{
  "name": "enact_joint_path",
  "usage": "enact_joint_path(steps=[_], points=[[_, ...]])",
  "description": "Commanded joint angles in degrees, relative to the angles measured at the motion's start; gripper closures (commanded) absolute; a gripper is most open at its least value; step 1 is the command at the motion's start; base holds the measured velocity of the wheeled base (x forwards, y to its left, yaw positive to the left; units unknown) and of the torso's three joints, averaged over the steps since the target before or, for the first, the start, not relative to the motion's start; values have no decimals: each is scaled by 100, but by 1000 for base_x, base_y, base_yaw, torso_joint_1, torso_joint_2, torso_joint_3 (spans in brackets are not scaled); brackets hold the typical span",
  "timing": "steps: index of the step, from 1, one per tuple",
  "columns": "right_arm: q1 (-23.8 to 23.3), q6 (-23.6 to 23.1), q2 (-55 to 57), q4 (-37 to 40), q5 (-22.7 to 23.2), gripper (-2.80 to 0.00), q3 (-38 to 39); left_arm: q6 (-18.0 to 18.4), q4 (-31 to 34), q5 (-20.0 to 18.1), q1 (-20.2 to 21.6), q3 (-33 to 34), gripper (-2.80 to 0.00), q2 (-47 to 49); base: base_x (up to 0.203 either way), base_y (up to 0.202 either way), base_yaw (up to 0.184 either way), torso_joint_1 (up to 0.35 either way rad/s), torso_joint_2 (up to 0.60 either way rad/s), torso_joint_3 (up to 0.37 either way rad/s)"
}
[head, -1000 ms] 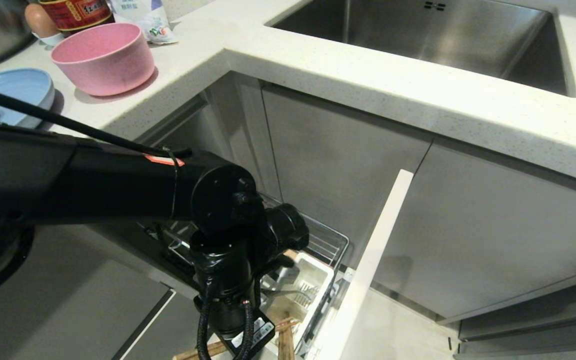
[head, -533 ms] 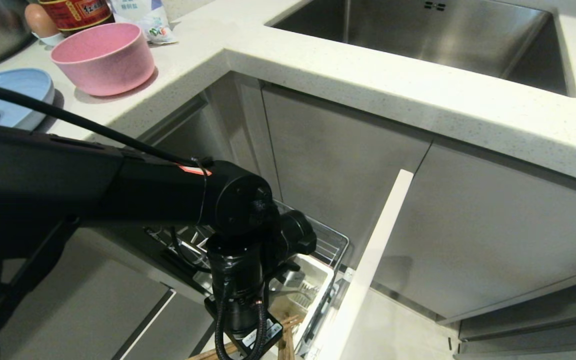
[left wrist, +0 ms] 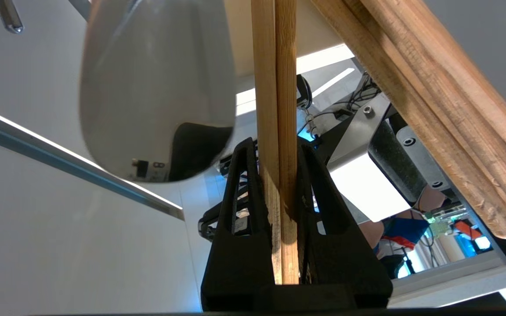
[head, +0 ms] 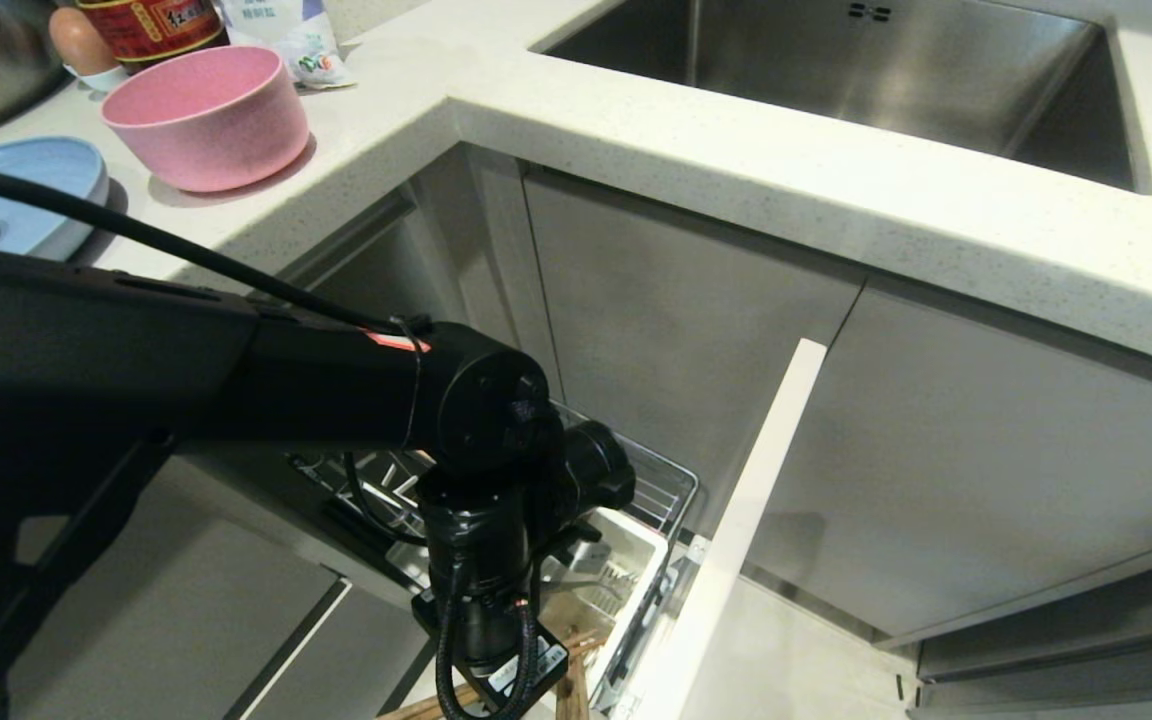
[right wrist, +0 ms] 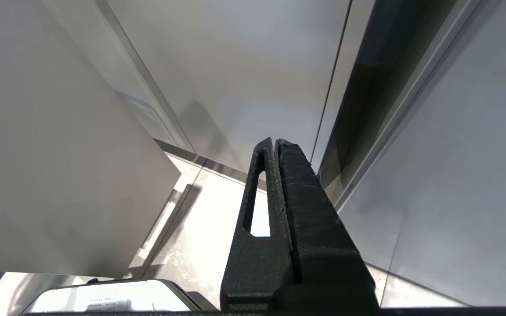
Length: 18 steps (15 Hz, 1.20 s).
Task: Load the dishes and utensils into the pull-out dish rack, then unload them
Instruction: Pick up the chopsticks and place it in the cupboard, then pick up the spoon and place it in the cupboard
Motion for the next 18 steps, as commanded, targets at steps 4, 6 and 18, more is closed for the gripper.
enact_joint_path(steps=[4, 6, 18], points=[[3, 2, -24, -2, -1, 0, 0, -55, 44, 14, -9, -14, -280, -46, 0, 0, 0, 0, 0, 0], [3, 2, -21, -2, -1, 0, 0, -61, 48, 14, -9, -18, -280, -46, 0, 0, 0, 0, 0, 0], [2, 2, -16, -2, -1, 0, 0, -268, 53, 49, -25, -16, -280, -1052, 0, 0, 0, 0, 0, 0]])
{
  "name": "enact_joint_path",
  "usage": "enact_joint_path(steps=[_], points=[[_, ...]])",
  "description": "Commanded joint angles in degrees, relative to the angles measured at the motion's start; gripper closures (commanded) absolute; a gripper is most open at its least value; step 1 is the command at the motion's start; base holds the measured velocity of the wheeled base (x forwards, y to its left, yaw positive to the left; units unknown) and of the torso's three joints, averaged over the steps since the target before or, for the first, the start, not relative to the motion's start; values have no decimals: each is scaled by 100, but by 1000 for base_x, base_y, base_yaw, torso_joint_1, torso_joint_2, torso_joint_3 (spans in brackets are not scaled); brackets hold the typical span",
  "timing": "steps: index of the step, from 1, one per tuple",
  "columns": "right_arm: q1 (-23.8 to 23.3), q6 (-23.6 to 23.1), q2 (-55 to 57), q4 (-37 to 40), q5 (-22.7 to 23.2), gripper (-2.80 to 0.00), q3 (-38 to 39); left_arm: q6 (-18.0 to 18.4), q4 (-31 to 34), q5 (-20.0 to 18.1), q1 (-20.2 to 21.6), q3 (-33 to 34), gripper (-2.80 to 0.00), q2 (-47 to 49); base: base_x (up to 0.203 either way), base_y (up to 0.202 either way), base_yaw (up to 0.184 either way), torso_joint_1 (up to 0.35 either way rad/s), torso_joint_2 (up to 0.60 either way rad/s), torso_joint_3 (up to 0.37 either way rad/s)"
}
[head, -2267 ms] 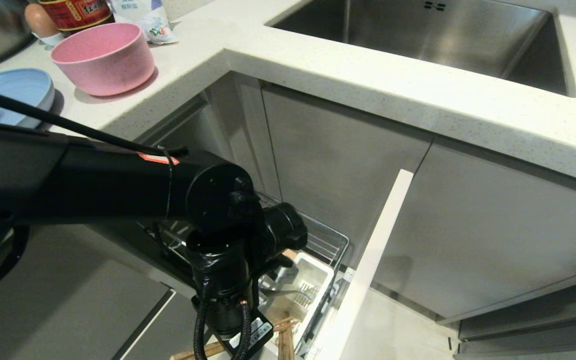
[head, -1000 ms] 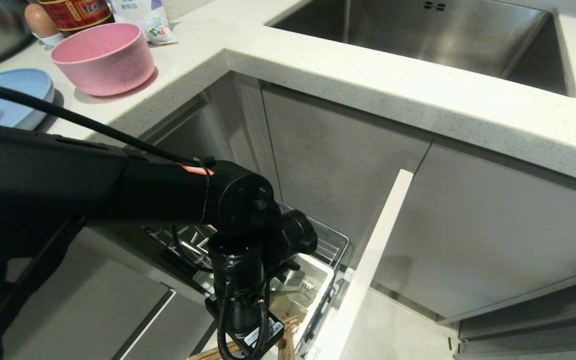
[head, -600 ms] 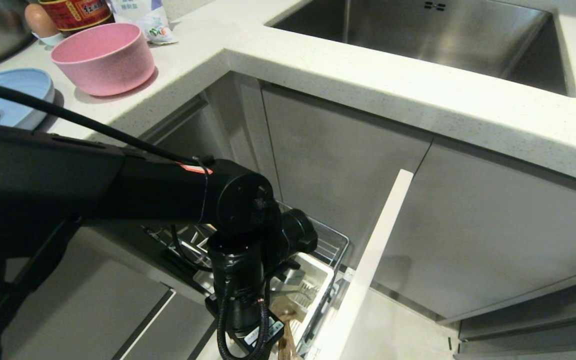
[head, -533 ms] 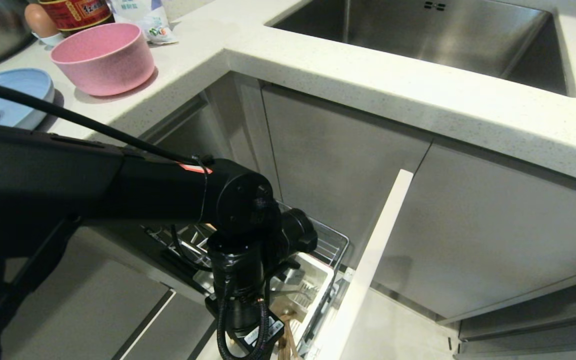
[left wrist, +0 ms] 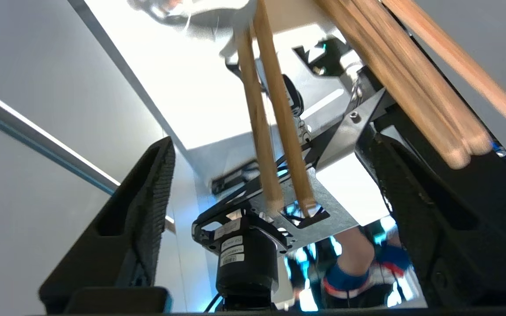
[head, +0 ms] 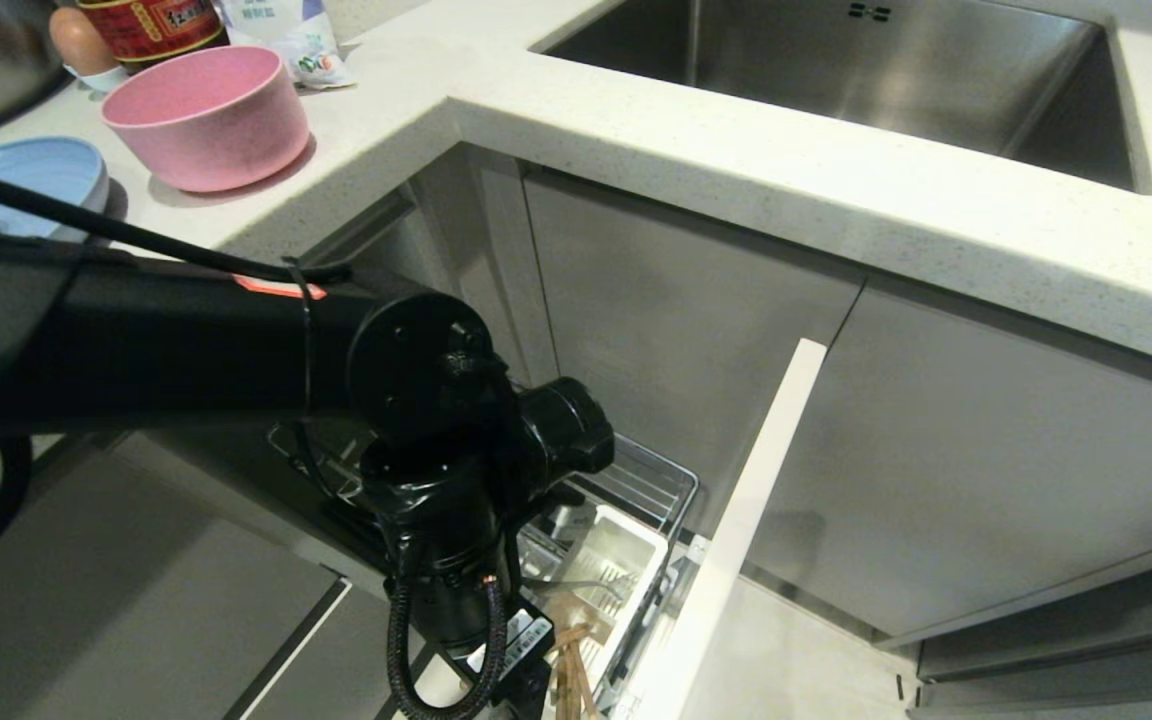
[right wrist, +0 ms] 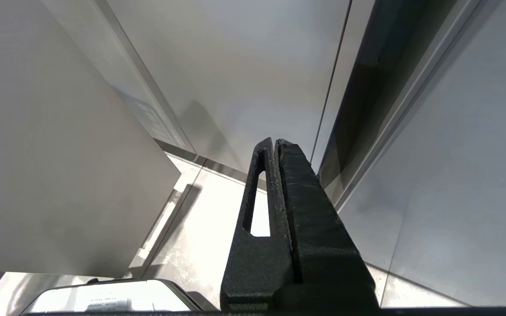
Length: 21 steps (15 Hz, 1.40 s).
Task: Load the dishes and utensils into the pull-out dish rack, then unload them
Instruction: Pick up the spoon and place it in the cupboard
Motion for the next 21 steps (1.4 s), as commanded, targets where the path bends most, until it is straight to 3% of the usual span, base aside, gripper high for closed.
enact_joint_path(steps=[1, 11, 15, 17, 21], points=[[-3, 2, -17, -5, -3, 0, 0, -66, 38, 33, -6, 12, 0, -576, 0, 0, 0, 0, 0, 0], [1, 2, -19, -5, -3, 0, 0, -566, -21, 663, -69, -188, 0, -2454, 0, 0, 0, 0, 0, 0], [3, 2, -22, -5, -3, 0, 0, -820, -358, 733, 200, -641, 0, -3416, 0, 0, 0, 0, 0, 0], [-6, 2, -20, -5, -3, 0, 0, -805, -1005, 719, 814, -668, 0, -3856, 0, 0, 0, 0, 0, 0], [-4, 2, -18, -5, -3, 0, 0, -453, -2003, 381, 2578, -672, 0, -4616, 0, 0, 0, 0, 0, 0]])
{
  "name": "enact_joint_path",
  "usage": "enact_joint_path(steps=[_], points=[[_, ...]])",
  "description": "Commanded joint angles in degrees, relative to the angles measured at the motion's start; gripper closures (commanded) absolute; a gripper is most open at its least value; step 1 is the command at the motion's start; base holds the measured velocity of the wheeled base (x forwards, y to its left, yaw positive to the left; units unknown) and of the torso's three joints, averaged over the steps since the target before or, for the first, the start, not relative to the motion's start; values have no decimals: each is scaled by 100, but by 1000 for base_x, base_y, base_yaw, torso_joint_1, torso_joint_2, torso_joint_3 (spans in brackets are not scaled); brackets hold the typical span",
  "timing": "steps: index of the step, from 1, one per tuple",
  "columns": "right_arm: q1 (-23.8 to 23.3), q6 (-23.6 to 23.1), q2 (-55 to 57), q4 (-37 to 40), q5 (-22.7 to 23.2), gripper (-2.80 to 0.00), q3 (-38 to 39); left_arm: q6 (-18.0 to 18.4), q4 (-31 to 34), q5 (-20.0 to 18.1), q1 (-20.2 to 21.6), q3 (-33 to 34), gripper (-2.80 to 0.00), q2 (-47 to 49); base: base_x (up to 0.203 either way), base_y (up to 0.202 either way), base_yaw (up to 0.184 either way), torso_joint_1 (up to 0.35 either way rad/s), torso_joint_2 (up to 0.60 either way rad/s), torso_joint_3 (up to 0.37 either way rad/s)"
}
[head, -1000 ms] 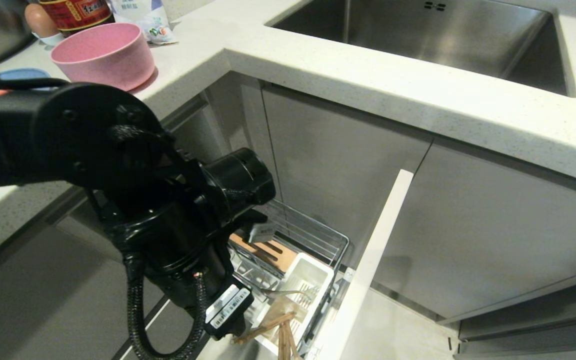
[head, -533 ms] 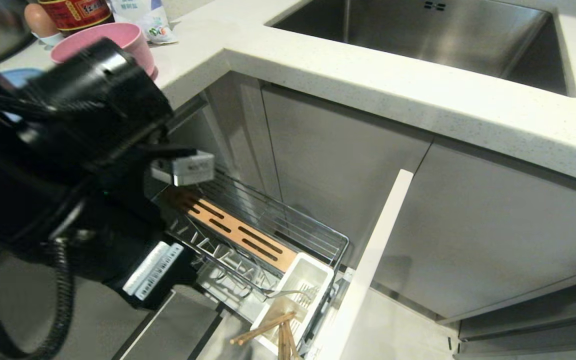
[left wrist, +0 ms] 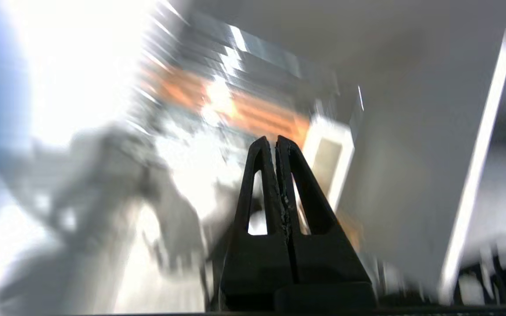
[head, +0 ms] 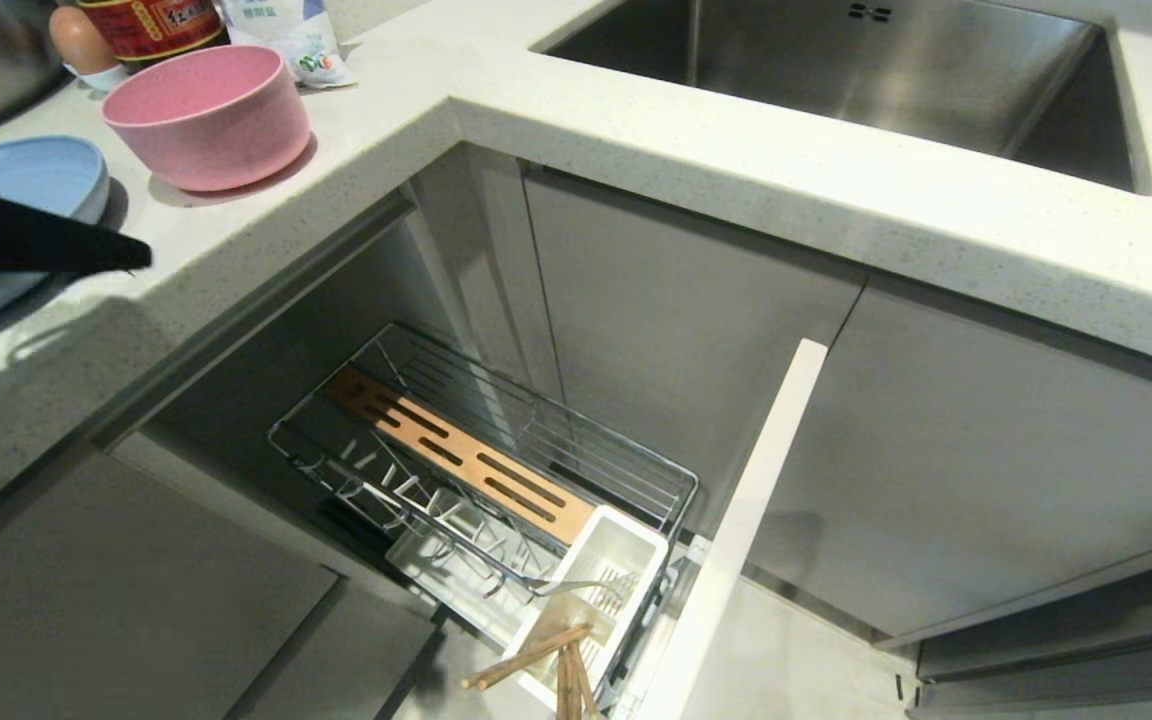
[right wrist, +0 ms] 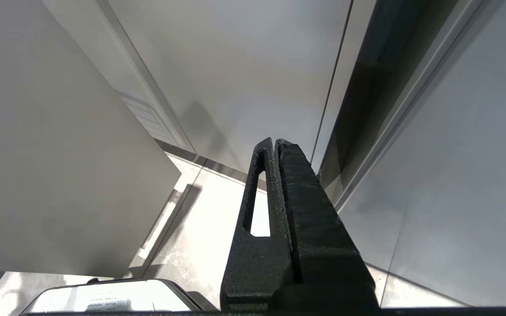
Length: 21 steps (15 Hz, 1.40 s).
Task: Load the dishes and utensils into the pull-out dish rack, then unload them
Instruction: Pick up the spoon and place it in the cupboard
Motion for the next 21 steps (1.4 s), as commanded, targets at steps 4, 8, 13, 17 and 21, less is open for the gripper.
enact_joint_path(steps=[4, 8, 13, 17, 21], points=[[3, 2, -24, -3, -1, 0, 0, 674, -486, -204, 2402, 1, 0, -956, 0, 0, 0, 0, 0, 0], [-2, 2, -20, -3, -1, 0, 0, 1099, -487, -184, 3932, 21, 0, -1122, 0, 0, 0, 0, 0, 0], [3, 2, -23, -3, -1, 0, 0, 1652, -347, -729, 5589, 115, 0, -1003, 0, 0, 0, 0, 0, 0], [-1, 2, -23, -3, -1, 0, 0, 2271, 70, -1877, 6660, 74, 0, -836, 0, 0, 0, 0, 0, 0], [-2, 2, -15, -3, -1, 0, 0, 2661, 129, -2515, 6992, -34, 0, -332, 0, 0, 0, 0, 0, 0]])
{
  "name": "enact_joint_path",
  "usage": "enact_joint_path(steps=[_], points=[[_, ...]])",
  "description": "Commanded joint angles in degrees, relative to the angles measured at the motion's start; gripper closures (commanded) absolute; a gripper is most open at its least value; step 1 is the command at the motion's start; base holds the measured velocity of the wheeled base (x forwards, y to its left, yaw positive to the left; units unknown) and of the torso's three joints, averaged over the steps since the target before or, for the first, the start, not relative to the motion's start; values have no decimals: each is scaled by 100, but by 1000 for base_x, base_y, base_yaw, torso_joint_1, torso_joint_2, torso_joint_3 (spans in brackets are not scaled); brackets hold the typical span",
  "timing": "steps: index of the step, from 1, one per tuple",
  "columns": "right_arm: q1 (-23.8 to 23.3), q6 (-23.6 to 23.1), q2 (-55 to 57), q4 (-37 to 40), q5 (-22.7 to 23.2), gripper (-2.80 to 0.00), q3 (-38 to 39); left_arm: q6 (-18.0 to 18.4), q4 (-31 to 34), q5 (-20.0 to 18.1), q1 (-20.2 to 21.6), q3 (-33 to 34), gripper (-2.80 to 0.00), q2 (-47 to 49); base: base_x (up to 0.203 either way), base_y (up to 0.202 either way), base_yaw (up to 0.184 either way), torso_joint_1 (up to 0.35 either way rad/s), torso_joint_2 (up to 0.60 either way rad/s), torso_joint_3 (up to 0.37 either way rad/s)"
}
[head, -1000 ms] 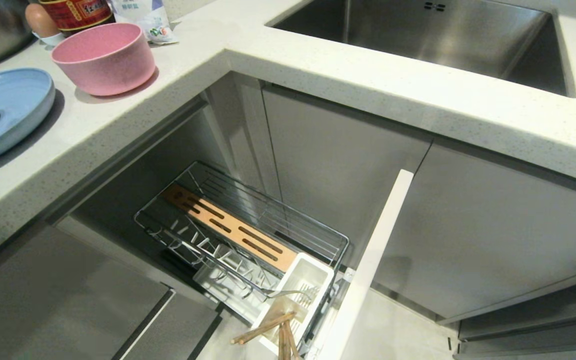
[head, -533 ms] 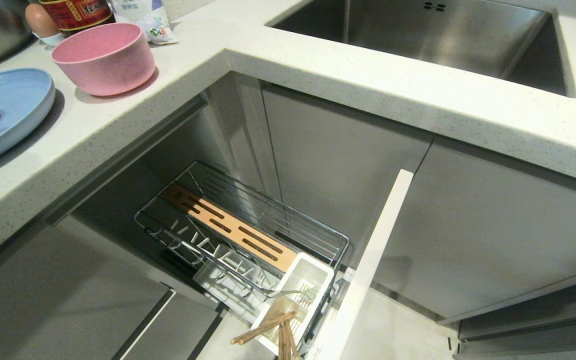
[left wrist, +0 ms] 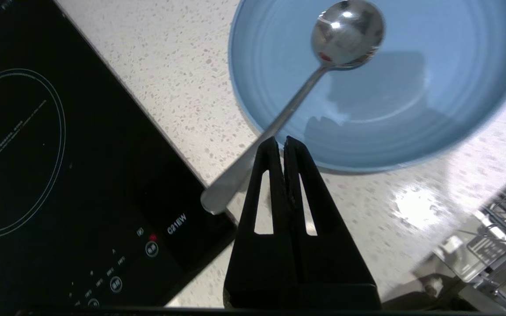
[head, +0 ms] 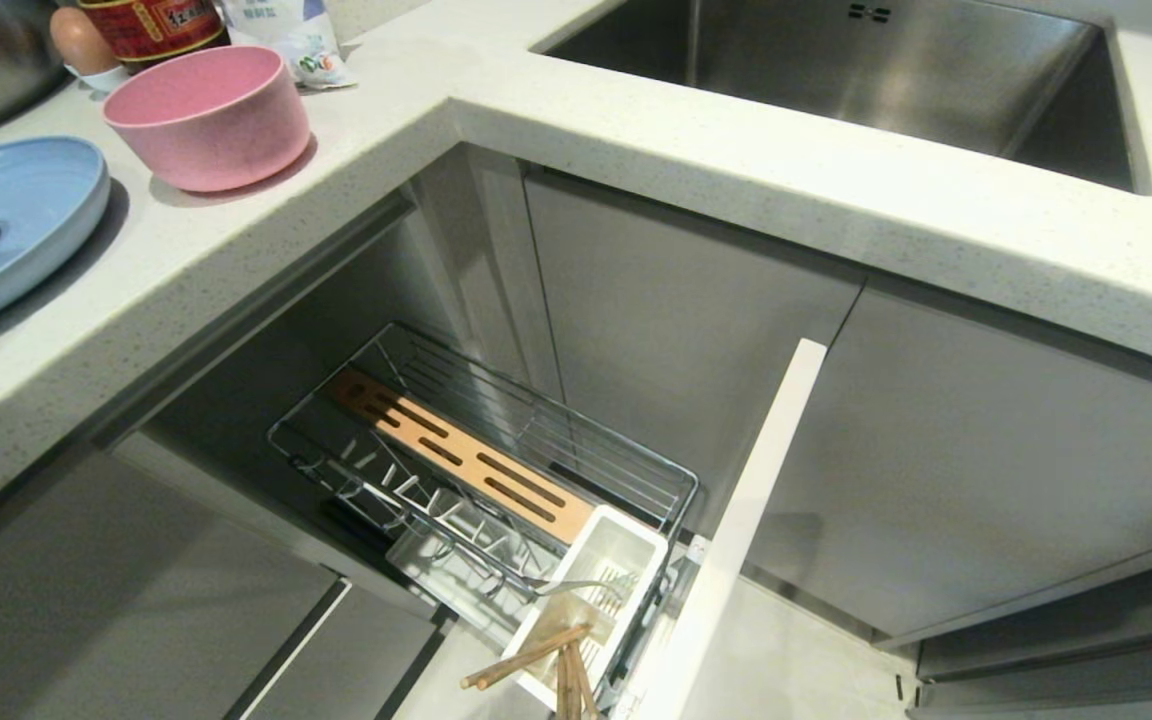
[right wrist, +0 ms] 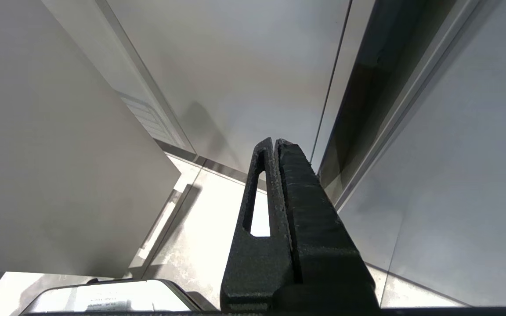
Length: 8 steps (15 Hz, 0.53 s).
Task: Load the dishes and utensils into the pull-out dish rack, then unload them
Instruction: Pick up the spoon and place it in the cupboard
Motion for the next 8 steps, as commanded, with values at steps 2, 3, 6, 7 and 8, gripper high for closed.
enact_joint_path(steps=[2, 3, 6, 7, 8], points=[[2, 2, -23, -5, -1, 0, 0, 51, 204, -647, 109, -220, 0, 519, 0, 0, 0, 0, 0, 0], [-1, 2, -23, -5, -1, 0, 0, 53, 286, -843, 99, -284, 0, 571, 0, 0, 0, 0, 0, 0], [-2, 2, -21, -5, -1, 0, 0, 274, 325, -1223, 88, -279, 0, 687, 0, 0, 0, 0, 0, 0], [0, 2, -23, -5, -1, 0, 0, 332, 330, -1237, 83, -261, -280, 698, 0, 0, 0, 0, 0, 0], [3, 2, -23, -5, -1, 0, 0, 344, 321, -1229, 83, -252, -280, 709, 0, 0, 0, 0, 0, 0]])
